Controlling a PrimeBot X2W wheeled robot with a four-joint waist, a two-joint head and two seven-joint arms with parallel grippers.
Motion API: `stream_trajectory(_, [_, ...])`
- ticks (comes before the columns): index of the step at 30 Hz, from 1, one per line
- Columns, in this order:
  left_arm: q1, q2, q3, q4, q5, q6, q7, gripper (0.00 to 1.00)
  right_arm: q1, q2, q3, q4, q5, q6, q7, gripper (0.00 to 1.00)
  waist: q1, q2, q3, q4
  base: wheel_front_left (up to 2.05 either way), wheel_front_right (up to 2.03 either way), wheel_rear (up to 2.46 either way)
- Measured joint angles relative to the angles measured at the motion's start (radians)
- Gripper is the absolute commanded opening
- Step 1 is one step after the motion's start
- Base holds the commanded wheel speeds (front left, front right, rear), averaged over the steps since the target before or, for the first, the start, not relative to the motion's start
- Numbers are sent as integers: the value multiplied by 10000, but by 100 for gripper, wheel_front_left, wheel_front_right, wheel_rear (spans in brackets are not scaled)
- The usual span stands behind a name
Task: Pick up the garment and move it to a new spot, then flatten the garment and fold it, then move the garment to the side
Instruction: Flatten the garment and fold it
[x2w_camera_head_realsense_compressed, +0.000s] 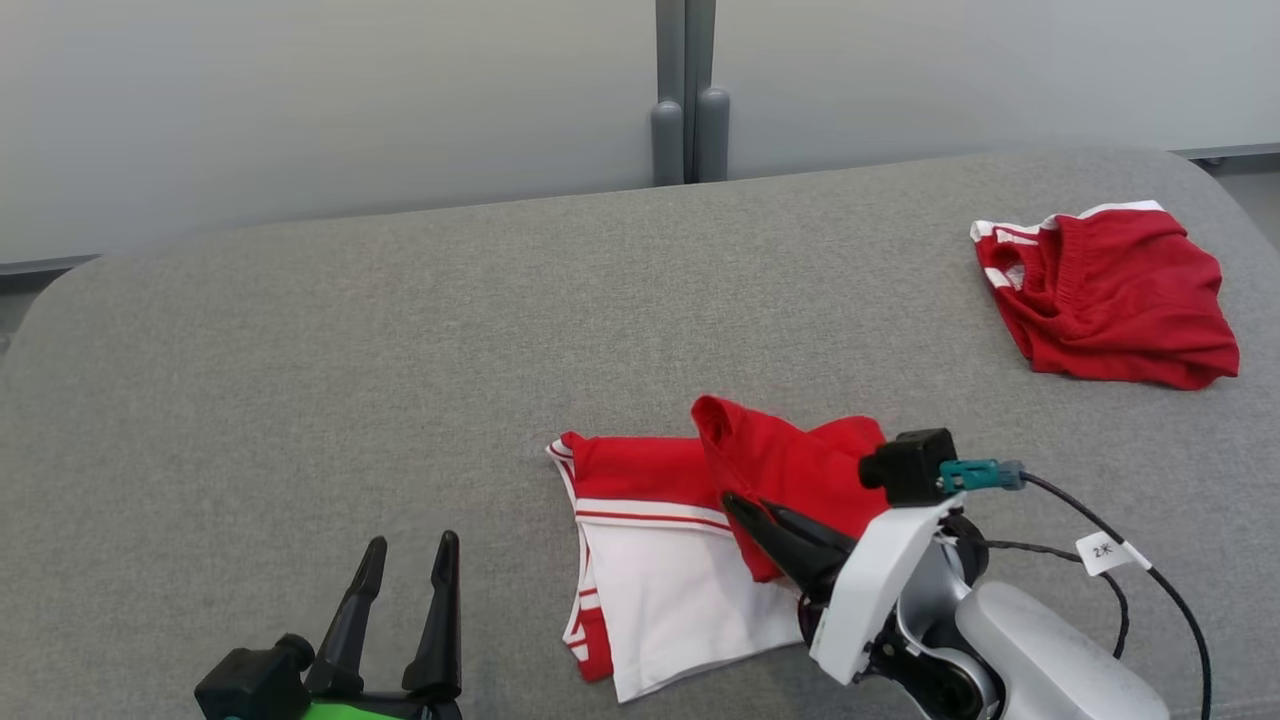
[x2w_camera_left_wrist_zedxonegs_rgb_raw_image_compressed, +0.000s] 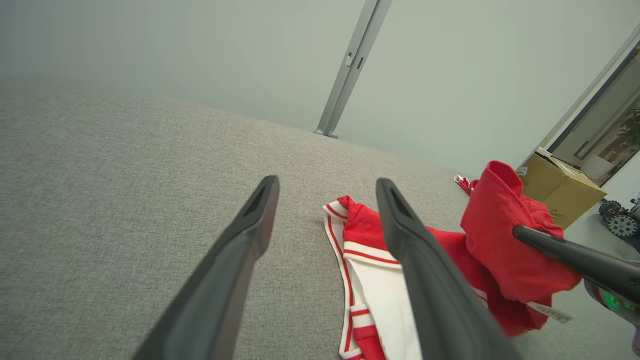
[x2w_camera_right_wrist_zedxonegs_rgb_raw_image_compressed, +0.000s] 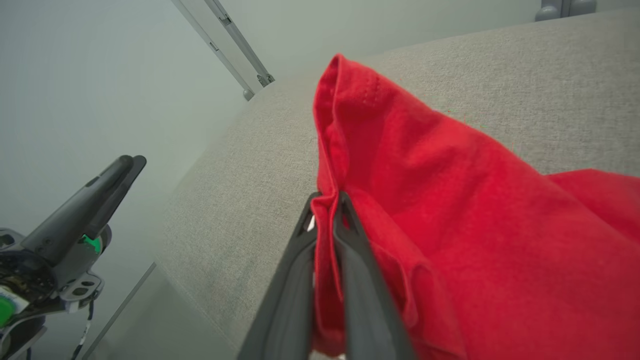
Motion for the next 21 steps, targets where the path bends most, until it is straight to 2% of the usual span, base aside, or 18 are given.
stream_trajectory(9, [-11, 0, -33, -12, -15, -2, 0, 100, -422, 456, 307, 838, -36, 0, 278, 0, 0, 0, 167, 474, 0, 0, 0])
stream_trajectory(21, [-44, -2, -115, 38, -29, -4, 0, 100, -979, 752, 838, 2042, -337, 0, 516, 0, 0, 0, 414, 1165, 0, 0, 0])
